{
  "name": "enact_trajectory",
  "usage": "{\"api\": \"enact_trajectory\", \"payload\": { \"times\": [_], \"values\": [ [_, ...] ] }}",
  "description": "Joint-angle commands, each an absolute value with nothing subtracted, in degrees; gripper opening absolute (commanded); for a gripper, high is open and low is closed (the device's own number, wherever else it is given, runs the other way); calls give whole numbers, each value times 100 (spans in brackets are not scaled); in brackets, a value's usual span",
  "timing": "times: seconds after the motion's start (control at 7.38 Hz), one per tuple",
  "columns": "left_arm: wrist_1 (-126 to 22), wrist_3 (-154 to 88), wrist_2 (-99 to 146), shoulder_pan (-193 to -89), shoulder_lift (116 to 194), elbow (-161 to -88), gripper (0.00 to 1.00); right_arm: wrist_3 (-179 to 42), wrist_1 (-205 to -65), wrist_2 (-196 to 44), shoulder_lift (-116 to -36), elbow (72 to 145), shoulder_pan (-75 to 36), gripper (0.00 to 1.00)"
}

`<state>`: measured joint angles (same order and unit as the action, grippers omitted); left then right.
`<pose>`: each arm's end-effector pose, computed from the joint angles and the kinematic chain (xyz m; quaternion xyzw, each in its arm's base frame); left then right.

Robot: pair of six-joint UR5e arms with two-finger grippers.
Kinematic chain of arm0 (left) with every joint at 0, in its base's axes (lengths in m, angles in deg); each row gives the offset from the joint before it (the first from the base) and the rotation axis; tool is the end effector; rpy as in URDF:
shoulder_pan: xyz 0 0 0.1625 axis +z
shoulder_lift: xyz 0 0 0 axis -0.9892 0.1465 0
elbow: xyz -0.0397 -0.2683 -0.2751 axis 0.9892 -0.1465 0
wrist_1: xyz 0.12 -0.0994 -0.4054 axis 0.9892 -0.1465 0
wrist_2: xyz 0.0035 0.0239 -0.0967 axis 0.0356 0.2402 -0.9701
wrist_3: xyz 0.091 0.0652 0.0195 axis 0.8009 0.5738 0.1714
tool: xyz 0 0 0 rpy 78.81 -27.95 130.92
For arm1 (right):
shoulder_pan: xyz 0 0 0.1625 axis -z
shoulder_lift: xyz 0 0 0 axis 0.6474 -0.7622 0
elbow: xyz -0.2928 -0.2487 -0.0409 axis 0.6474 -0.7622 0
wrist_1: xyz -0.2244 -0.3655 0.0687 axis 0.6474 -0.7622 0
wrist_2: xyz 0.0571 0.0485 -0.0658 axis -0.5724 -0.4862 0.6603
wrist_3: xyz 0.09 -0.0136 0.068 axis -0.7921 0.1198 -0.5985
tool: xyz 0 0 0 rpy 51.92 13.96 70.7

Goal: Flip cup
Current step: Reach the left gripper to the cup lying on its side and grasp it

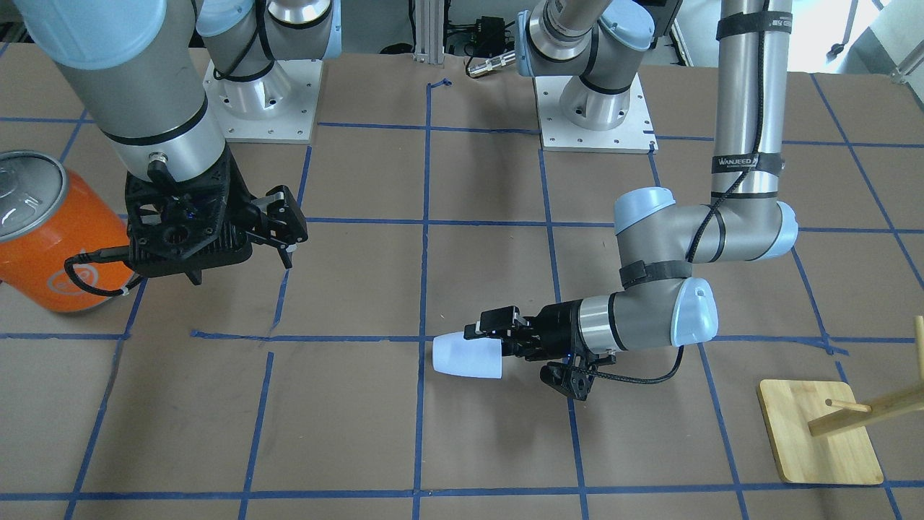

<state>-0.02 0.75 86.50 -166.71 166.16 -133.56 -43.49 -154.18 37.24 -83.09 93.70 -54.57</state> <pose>-0.1678 -0.6015 0.1238 -0.0565 -0.9035 -0.0374 0.4232 0.1848 -0.5955 0.4267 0.1169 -0.9922 0.0426 0.0020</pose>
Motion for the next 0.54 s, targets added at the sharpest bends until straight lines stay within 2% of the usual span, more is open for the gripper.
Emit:
{"api": "enact_trajectory", "payload": {
  "times": [0.0, 0.27, 0.41],
  "values": [
    [-69, 80, 8649, -16674, 16626, -13388, 55, -4349, -15414, 3725, -8307, 9370, -5458, 100],
    [-96, 80, 8614, -16674, 16618, -13379, 22, -4349, -15396, 3734, -8316, 9370, -5458, 100],
    [-88, 71, 8614, -16674, 16618, -13379, 12, -4349, -15388, 3734, -8316, 9370, -5458, 100]
  ]
}}
